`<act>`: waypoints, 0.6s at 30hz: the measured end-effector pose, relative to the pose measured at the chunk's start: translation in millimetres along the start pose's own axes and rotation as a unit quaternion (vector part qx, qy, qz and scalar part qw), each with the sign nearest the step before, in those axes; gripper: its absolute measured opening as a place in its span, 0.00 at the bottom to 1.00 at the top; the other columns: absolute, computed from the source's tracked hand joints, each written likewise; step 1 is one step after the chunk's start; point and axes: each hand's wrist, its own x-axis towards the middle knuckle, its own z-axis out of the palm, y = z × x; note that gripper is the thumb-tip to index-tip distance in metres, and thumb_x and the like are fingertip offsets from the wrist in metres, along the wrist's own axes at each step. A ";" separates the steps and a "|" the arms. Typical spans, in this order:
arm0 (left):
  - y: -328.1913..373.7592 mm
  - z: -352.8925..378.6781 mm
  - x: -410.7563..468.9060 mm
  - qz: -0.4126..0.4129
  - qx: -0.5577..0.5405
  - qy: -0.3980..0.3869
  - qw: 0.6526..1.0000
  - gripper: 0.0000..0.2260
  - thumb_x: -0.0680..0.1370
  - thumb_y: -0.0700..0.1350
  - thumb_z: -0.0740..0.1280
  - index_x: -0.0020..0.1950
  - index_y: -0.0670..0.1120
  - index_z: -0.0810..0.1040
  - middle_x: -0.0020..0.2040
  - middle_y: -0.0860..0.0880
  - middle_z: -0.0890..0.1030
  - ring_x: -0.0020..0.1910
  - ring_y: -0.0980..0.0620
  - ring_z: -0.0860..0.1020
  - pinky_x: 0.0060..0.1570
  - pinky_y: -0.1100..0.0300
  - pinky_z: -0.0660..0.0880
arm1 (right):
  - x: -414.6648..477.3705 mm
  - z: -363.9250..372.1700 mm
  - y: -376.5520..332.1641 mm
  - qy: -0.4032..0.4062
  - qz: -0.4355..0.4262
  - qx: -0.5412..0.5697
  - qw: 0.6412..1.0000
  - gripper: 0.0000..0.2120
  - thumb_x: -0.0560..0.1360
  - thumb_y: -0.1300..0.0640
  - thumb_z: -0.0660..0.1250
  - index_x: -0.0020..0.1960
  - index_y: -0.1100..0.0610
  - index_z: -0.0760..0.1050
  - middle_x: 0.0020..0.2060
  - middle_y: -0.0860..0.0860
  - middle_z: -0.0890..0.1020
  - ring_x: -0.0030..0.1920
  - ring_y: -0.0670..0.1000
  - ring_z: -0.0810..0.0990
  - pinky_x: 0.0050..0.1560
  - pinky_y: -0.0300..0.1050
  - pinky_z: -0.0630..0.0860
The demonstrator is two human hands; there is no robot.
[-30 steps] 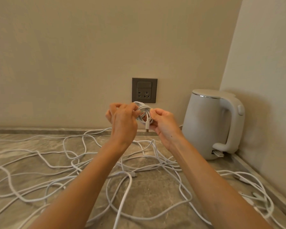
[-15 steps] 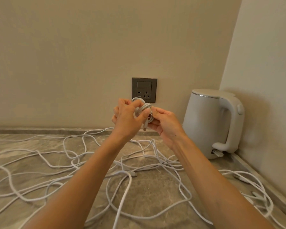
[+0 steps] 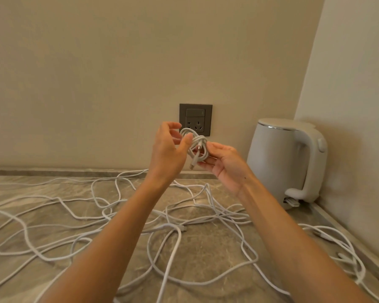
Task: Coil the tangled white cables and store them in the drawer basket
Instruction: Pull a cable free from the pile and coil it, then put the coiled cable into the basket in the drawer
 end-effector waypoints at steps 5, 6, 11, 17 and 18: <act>4.0 -17.5 -1.5 -0.090 0.022 -0.036 0.995 0.12 0.76 0.38 0.65 0.60 0.41 0.74 0.50 0.46 0.77 0.48 0.48 0.79 0.50 0.52 0.79 | -6.3 7.1 -2.3 -0.036 0.013 -0.056 0.998 0.11 0.80 0.62 0.57 0.50 0.65 0.77 0.43 0.57 0.82 0.46 0.53 0.79 0.51 0.47 0.78; 6.9 -23.0 -2.2 -0.092 0.034 -0.045 0.994 0.09 0.76 0.37 0.65 0.56 0.40 0.77 0.47 0.45 0.79 0.46 0.47 0.80 0.48 0.53 0.79 | -9.1 10.2 -2.9 -0.048 0.022 -0.077 0.996 0.11 0.80 0.62 0.58 0.51 0.66 0.77 0.44 0.57 0.81 0.47 0.53 0.79 0.52 0.48 0.78; 26.8 -62.5 -9.6 -0.090 0.055 -0.034 0.994 0.08 0.74 0.34 0.65 0.49 0.40 0.81 0.40 0.45 0.80 0.42 0.47 0.79 0.45 0.53 0.80 | -25.1 35.5 -11.5 -0.097 0.068 -0.164 0.979 0.10 0.79 0.62 0.59 0.54 0.66 0.76 0.46 0.58 0.83 0.46 0.55 0.82 0.53 0.49 0.78; 49.0 -120.0 -31.7 -0.086 0.083 -0.015 0.993 0.10 0.71 0.32 0.65 0.45 0.43 0.82 0.32 0.48 0.78 0.33 0.52 0.75 0.39 0.56 0.78 | -53.2 86.1 -27.8 -0.155 0.046 -0.271 0.949 0.05 0.78 0.65 0.61 0.48 0.61 0.76 0.40 0.54 0.84 0.36 0.48 0.84 0.43 0.41 0.80; 52.1 -137.5 -40.7 -0.087 0.101 -0.013 0.991 0.10 0.71 0.32 0.65 0.45 0.43 0.82 0.31 0.48 0.77 0.32 0.52 0.75 0.39 0.58 0.77 | -62.1 101.8 -27.1 -0.174 0.053 -0.284 0.941 0.05 0.78 0.66 0.61 0.48 0.60 0.75 0.41 0.55 0.83 0.35 0.49 0.84 0.42 0.41 0.81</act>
